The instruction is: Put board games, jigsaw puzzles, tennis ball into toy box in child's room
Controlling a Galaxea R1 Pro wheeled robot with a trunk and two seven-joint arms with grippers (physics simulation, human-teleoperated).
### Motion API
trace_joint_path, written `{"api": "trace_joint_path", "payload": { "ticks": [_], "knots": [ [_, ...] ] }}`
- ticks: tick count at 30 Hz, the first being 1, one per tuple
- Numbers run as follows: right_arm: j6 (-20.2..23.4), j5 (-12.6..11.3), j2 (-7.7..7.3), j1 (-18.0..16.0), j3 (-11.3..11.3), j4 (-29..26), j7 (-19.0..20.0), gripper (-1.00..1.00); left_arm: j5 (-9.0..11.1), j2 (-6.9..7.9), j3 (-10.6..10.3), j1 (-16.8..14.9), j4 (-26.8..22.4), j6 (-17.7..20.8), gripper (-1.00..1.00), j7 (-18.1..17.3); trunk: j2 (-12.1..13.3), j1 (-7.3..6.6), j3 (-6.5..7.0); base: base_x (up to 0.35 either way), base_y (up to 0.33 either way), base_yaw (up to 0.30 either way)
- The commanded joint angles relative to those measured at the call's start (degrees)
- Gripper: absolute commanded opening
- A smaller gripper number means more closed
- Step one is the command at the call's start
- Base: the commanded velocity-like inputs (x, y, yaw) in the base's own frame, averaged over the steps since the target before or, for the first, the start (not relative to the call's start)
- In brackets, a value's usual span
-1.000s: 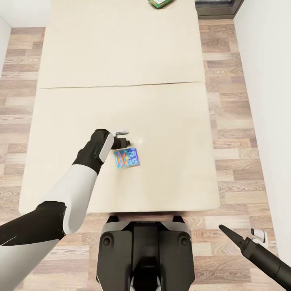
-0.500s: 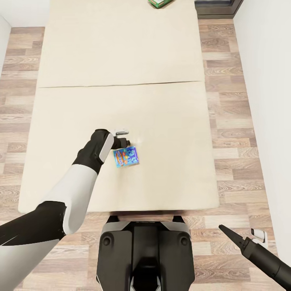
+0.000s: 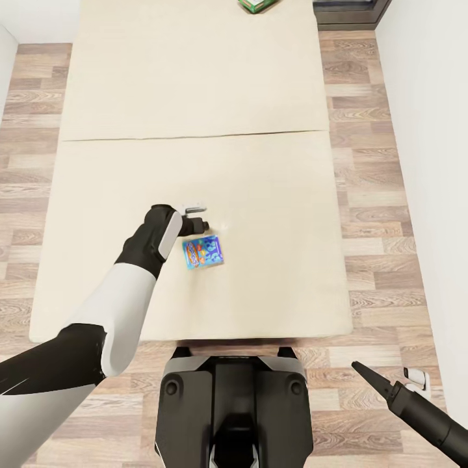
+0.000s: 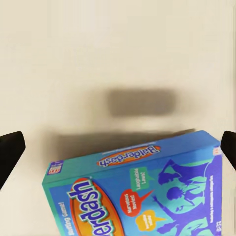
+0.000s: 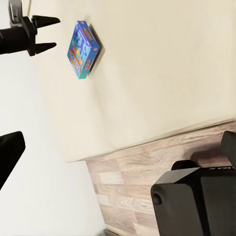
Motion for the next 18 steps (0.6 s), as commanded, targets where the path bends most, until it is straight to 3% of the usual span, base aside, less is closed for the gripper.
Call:
{"api": "trace_joint_path", "payload": {
  "ticks": [1, 18],
  "knots": [
    [0.52, -0.12, 0.0, -0.02, -0.03, -0.01, 0.13, 1.0, 0.61, -0.03, 0.09, -0.02, -0.14, 0.14, 1.0, 0.49, -0.09, 0.03, -0.06, 0.0, 0.0, 0.0],
    [0.44, 0.08, 0.0, -0.03, 0.01, -0.01, 0.13, 1.0, 0.66, -0.03, 0.09, -0.02, -0.34, -3.79, 1.0, 0.94, -0.09, 0.03, -0.06, 0.0, 0.0, 0.0]
  ]
}}
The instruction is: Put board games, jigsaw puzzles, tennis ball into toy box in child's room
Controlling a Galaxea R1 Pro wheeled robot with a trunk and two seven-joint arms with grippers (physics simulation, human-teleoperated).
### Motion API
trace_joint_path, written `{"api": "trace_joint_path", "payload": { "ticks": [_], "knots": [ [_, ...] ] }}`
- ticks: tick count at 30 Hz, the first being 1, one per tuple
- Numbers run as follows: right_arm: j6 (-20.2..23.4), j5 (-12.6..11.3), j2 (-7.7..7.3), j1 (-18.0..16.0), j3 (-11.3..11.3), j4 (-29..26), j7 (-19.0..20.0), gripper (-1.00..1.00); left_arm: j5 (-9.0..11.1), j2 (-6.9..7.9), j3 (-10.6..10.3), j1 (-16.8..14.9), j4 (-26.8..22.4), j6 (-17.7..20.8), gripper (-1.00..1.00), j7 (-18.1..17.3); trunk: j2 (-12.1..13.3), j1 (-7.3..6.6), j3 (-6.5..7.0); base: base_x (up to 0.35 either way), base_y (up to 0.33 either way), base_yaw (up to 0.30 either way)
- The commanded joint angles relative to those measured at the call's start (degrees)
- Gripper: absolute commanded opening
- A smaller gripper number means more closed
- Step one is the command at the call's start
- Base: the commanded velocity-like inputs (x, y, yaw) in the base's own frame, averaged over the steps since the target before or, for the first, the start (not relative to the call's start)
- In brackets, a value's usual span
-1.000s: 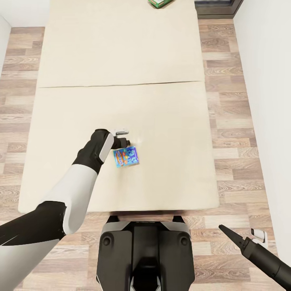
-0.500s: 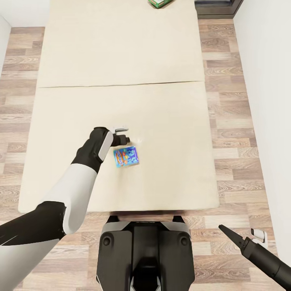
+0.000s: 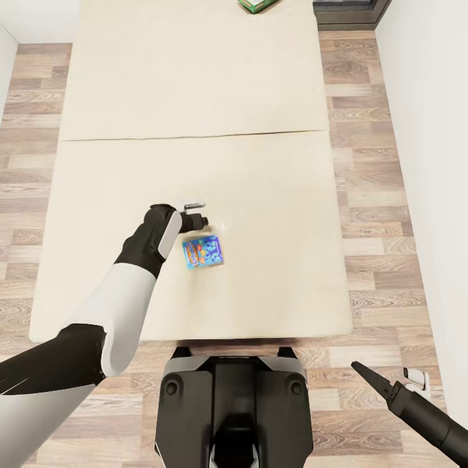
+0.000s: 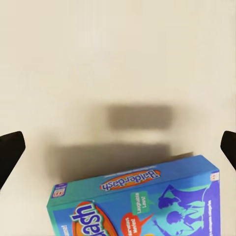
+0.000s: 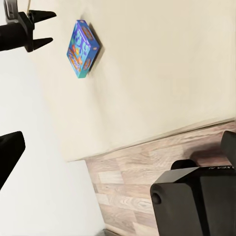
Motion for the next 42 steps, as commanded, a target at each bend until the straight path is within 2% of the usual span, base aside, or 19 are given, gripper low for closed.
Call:
{"api": "trace_joint_path", "payload": {
  "ticks": [1, 18, 42],
  "knots": [
    [0.52, -0.12, 0.0, -0.02, -0.04, -0.01, 0.13, 1.0, 0.62, -0.03, 0.09, -0.02, -0.01, 0.1, 1.0, 0.46, -0.09, 0.03, -0.06, 0.0, 0.0, 0.0],
    [0.65, -0.18, 0.0, -0.02, -0.12, -0.01, -0.01, 1.0, 0.57, -0.03, 0.09, -0.03, 1.17, -1.87, 1.0, 0.51, -0.09, 0.03, -0.1, 0.0, 0.0, 0.0],
    [0.77, -0.13, -0.03, 0.07, -0.12, -0.01, -0.06, 1.0, 0.55, -0.03, 0.05, 0.03, 1.81, -2.05, 1.0, 0.51, -0.09, 0.03, -1.24, 0.0, 0.0, 0.0]
  ]
}}
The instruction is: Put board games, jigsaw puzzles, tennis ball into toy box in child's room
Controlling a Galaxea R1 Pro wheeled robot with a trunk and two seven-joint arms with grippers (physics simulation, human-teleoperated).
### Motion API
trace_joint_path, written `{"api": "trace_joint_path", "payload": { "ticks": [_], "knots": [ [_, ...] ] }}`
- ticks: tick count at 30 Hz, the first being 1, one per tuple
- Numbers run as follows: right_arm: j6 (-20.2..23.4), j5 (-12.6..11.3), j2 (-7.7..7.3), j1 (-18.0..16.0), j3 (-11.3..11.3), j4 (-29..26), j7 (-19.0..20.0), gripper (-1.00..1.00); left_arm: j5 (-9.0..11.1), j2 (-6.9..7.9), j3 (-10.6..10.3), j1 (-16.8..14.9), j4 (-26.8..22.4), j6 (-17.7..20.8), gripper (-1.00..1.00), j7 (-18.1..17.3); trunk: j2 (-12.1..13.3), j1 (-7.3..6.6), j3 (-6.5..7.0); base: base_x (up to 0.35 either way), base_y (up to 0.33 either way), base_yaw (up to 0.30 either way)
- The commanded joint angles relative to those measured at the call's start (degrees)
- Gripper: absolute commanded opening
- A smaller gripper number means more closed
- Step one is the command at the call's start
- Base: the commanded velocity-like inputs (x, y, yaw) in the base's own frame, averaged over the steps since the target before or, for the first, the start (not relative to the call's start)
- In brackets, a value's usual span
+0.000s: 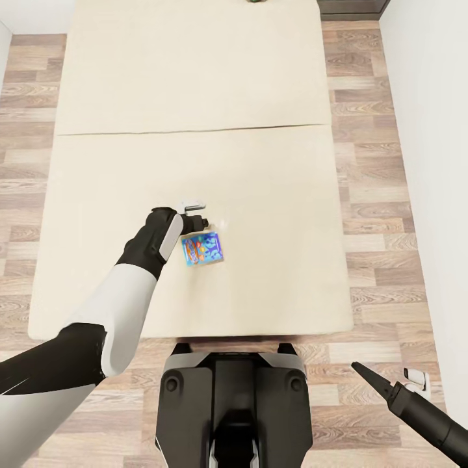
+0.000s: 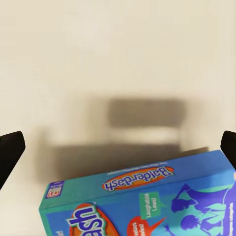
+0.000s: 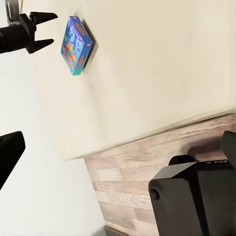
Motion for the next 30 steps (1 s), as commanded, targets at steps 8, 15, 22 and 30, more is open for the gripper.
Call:
{"api": "trace_joint_path", "payload": {
  "ticks": [8, 15, 22, 30],
  "knots": [
    [0.52, -0.12, 0.01, -0.02, -0.04, -0.01, 0.14, 1.0, 0.59, -0.03, 0.05, 0.01, -0.06, 0.18, 1.0, 0.43, -0.09, 0.03, -0.08, -0.013, 0.0, 0.0],
    [0.52, -0.12, 0.02, -0.02, -0.04, -0.01, 0.13, 1.0, 0.61, -0.03, 0.04, 0.01, -0.06, 0.21, 1.0, 0.43, -0.09, 0.03, -0.08, -0.171, 0.0, 0.0],
    [0.52, -0.12, 0.02, -0.02, -0.04, -0.01, 0.15, 1.0, 0.61, -0.03, 0.04, 0.01, -0.06, 0.25, 1.0, 0.43, -0.09, 0.03, -0.08, -0.056, 0.0, 0.0],
    [0.51, -0.12, -0.02, -0.02, -0.11, -0.01, 0.15, 1.0, 0.61, -0.03, 0.04, 0.01, -0.06, 0.26, 1.0, 0.43, -0.09, 0.03, -0.08, -0.008, 0.0, 0.0]
  ]
}}
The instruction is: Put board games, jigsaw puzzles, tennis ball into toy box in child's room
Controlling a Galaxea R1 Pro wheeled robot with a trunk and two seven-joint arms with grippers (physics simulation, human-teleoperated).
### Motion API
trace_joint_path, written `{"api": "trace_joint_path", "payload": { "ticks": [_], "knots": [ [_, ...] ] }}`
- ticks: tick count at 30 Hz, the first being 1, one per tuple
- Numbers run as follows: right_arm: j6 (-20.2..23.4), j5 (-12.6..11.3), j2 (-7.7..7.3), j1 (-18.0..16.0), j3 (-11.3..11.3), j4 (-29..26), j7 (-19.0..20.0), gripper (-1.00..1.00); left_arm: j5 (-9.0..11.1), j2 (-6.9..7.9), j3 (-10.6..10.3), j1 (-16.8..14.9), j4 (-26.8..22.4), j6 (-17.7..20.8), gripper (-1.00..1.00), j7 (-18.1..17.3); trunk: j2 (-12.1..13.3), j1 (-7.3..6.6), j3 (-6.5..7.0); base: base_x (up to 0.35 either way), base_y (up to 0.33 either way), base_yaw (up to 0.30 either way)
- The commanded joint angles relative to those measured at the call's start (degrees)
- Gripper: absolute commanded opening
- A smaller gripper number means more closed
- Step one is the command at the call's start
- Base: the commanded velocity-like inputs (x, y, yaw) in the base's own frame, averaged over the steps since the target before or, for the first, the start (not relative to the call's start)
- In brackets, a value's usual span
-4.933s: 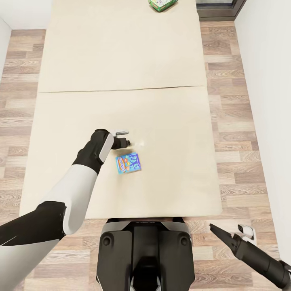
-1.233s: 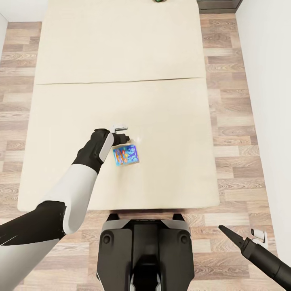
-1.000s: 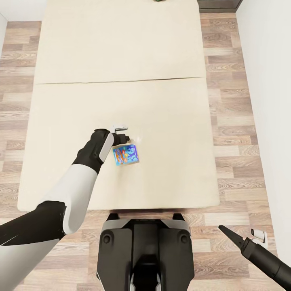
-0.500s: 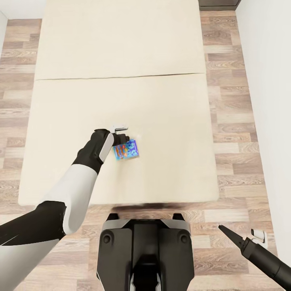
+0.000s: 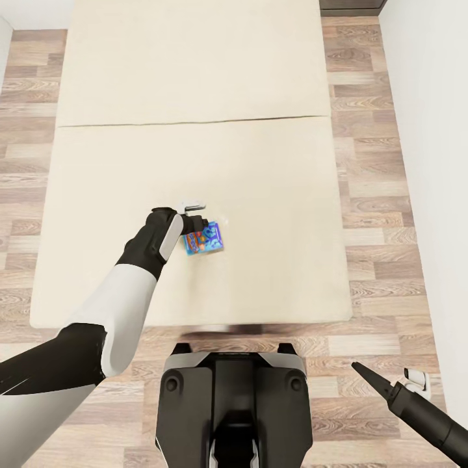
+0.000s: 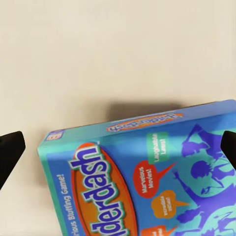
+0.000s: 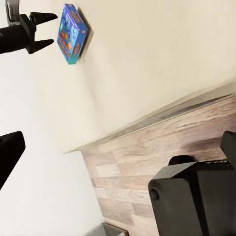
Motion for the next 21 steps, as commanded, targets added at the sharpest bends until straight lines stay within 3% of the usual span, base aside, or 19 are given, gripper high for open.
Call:
{"api": "trace_joint_path", "payload": {
  "ticks": [1, 15, 21],
  "knots": [
    [0.52, -0.12, 0.0, -0.02, -0.04, -0.01, 0.13, 1.0, 0.61, -0.03, 0.08, -0.01, -0.06, 0.21, 1.0, 0.44, -0.09, 0.04, -0.06, -0.002, 0.0, 0.0],
    [0.49, -0.12, 0.03, -0.02, -0.04, -0.01, 0.13, 1.0, 0.68, -0.03, 0.09, -0.05, -0.61, 0.24, 1.0, 0.44, -0.09, 0.04, -0.06, 0.0, 0.0, 0.0],
    [0.48, -0.12, 0.03, -0.02, -0.05, -0.01, 0.13, 1.0, 0.76, -0.03, 0.18, -0.22, -1.09, -1.53, 1.0, 0.47, -0.09, 0.04, -0.06, 0.0, 0.0, 0.0]
  ]
}}
